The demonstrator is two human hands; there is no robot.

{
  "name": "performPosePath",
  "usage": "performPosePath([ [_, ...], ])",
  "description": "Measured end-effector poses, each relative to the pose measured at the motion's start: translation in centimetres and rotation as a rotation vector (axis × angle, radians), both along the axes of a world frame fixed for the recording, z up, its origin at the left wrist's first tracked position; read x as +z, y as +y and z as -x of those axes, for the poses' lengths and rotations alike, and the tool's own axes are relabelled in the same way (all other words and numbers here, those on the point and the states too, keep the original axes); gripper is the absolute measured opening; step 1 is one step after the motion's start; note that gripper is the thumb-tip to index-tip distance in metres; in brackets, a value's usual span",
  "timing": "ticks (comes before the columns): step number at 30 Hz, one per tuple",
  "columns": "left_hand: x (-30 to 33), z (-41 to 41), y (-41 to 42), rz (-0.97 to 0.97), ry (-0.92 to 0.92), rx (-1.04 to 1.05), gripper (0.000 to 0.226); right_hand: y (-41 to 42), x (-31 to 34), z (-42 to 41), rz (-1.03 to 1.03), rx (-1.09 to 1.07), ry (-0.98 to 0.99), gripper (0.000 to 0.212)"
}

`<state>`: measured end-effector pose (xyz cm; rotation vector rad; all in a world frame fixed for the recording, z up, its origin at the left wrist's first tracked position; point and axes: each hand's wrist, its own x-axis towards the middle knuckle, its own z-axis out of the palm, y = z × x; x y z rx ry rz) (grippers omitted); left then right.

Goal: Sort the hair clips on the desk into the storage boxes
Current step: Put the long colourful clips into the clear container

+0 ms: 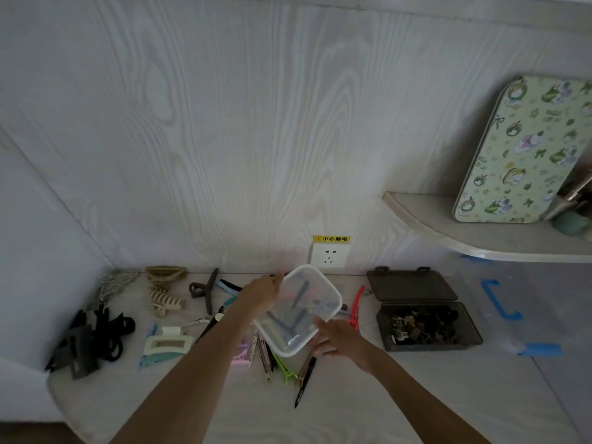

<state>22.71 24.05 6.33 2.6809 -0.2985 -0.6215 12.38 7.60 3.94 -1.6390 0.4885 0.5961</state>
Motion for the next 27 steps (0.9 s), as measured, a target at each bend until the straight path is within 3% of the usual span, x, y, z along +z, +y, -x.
performPosePath([
  [4,-1.7,-0.1,0.5,0.071,-0.09,0.218,0.072,-0.5,0.0,-0.3,0.023,0.079,0.019,0.04],
  [10,-1.9,-0.5,-1.1,0.012,-0.026,0.374,0.06,0.0,0.3,-0.6,0.063,0.159,0.035,0.037],
  [13,-3.0,-0.4,-0.9,-0.006,-0.165,0.396,0.056,0.4,0.2,-0.9,0.055,0.151,0.014,0.037],
  [19,-3.1,0.3,-0.2,0.161,-0.316,0.642,0.056,1.2,0.4,-1.5,0.027,0.168,0.005,0.036],
  [23,-3.2,0.0,-0.2,0.157,-0.302,0.552,0.053,1.2,0.7,-1.4,0.054,0.196,0.028,0.039],
  [25,-2.6,-1.0,-0.4,0.078,-0.187,0.334,0.046,1.2,0.7,-1.2,0.07,0.208,0.043,0.04],
  [27,-1.8,-2.6,-0.9,0.149,-0.044,0.319,0.038,1.2,0.7,-1.2,0.08,0.203,0.038,0.041],
])
